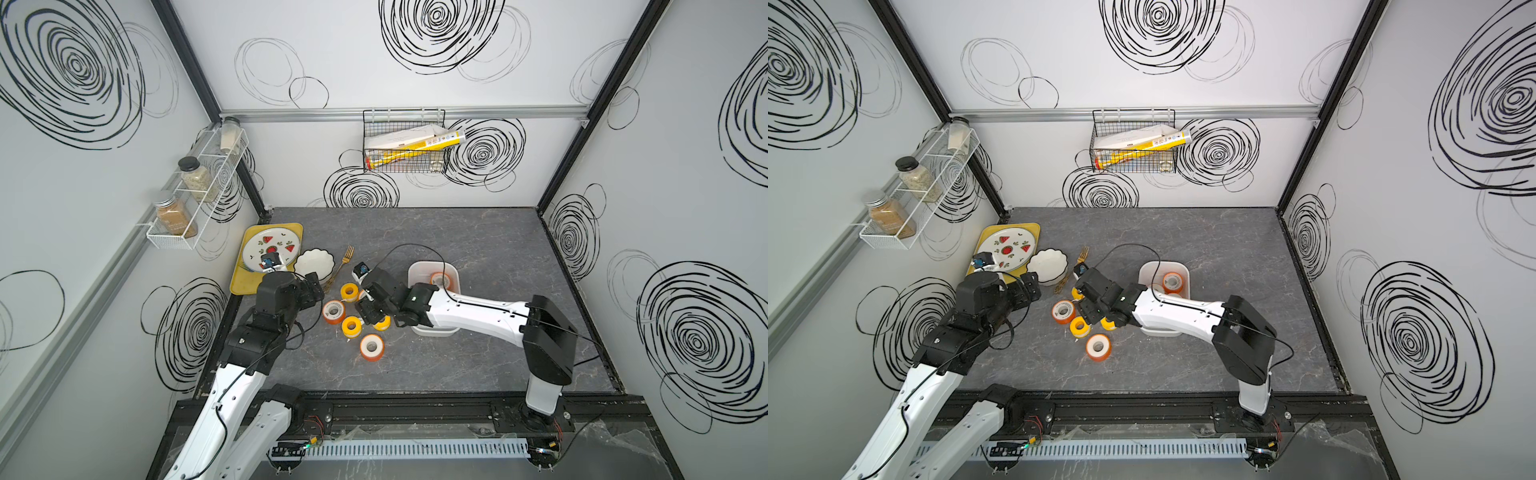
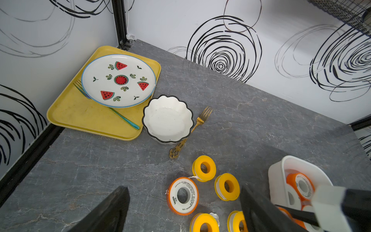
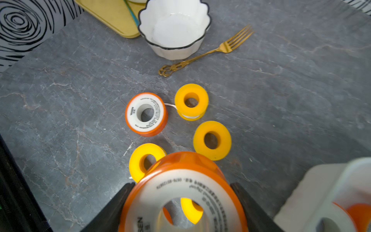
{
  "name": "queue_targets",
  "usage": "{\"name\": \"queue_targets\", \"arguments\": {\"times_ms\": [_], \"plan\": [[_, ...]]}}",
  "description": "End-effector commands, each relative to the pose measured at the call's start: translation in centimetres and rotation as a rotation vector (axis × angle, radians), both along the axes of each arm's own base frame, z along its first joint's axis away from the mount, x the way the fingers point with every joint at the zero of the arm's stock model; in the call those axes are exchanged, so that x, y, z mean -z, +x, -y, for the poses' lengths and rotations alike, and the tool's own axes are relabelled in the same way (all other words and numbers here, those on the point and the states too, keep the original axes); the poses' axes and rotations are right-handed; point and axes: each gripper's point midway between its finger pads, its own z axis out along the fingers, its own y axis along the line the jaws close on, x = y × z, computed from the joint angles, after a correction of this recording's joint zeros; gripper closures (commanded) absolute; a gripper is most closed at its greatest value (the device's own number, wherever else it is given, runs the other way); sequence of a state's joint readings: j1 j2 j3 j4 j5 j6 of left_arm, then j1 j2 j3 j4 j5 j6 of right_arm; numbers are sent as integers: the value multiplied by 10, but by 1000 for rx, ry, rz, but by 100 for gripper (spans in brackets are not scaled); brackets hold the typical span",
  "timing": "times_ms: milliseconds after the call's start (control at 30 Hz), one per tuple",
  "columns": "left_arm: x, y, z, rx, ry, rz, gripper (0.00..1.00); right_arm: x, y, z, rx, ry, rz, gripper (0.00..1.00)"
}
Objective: Put the sealing tape into the storage box
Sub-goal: Pick up the sealing tape at the center of the board, then place the sealing tape in the storage box.
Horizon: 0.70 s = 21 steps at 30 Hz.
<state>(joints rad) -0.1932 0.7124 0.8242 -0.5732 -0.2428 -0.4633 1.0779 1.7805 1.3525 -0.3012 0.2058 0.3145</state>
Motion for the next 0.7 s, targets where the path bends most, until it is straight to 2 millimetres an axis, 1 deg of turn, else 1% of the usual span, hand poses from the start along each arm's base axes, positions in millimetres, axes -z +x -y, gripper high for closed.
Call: {"name": "queue_targets", "arguments": {"times_ms": [0, 100, 133, 200, 300, 367, 433, 567, 667], "plan": [[-5, 5, 1, 8, -5, 36, 7, -11, 18, 43, 100, 21, 18, 44], [-4, 5, 1, 10, -4, 34, 7, -14, 25, 79, 157, 42, 17, 44], [-4, 5, 1, 11, -5, 34, 7, -16, 27, 89, 173, 54, 16, 44], [-5, 6, 2, 12, -6, 36, 7, -12, 30, 114, 213, 65, 3, 44], [-5, 6, 2, 15, -7, 36, 7, -1, 32, 140, 250, 68, -18, 44], [-4, 6, 3, 17, -6, 33, 7, 7, 30, 151, 263, 58, -32, 44], [-3, 7, 3, 19, -8, 30, 7, 13, 28, 156, 266, 51, -44, 44], [-2, 8, 3, 20, -6, 25, 7, 30, 21, 156, 253, 43, -84, 44], [-2, 8, 4, 21, -6, 24, 7, 43, 21, 156, 256, 25, -104, 44]]}}
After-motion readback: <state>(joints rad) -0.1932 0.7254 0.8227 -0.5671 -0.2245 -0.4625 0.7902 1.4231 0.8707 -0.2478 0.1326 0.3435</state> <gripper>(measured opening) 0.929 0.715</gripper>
